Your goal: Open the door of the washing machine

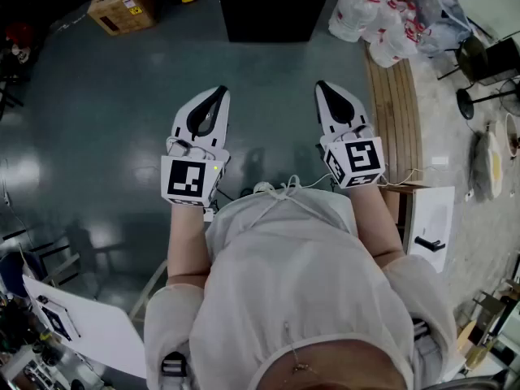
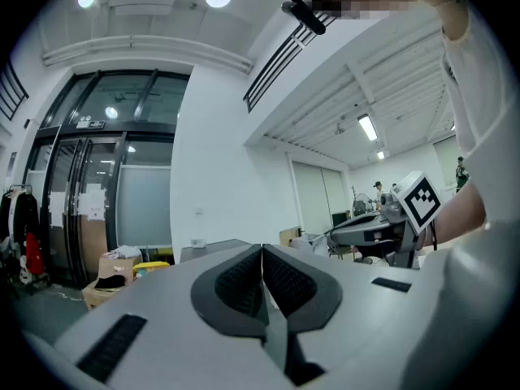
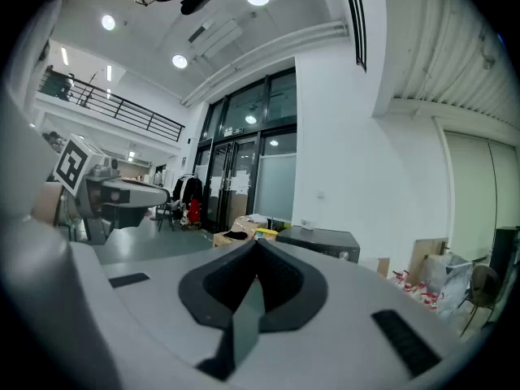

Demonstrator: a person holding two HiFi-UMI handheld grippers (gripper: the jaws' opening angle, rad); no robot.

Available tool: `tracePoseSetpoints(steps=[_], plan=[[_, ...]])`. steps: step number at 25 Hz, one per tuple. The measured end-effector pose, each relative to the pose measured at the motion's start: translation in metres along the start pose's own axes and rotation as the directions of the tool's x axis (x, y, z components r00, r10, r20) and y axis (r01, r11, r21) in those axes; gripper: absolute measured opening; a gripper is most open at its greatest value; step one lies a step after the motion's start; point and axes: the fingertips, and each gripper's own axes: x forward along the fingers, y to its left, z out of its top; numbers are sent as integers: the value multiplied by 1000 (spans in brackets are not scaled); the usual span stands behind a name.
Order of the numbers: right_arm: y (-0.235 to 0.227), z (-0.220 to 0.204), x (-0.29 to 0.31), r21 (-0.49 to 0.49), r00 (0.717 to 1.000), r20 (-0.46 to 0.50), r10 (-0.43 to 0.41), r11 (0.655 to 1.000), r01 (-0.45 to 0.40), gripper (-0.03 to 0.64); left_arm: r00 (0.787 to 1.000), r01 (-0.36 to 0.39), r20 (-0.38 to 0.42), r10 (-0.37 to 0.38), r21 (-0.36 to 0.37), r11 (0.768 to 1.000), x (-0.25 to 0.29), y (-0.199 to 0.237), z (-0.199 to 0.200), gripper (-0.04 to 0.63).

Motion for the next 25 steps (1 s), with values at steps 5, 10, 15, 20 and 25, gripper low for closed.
tracePoseSetpoints(steps=[5, 10, 15, 20, 25], plan=[[14, 4, 4, 14, 1000, 12, -6, 1000, 5, 2, 1000, -7, -2, 7, 3, 1000, -8, 15, 2, 21], [19, 5, 10, 24, 1000, 16, -14, 1000, 14, 2, 1000, -3, -18, 3, -9, 1000, -10, 22, -2, 21], [16, -5, 25, 60, 998, -1, -59, 996, 59, 102, 1000, -16, 2, 16, -18, 1000, -8, 32, -7, 21], [15, -11, 49, 68, 1000, 2, -27, 997, 26, 385, 999, -34, -17, 34, -22, 999, 1, 46, -19, 21], [-1, -21, 84, 64, 1000, 4, -6, 998, 6, 390, 997, -63, -49, 61, -33, 997, 28, 61, -34, 21]])
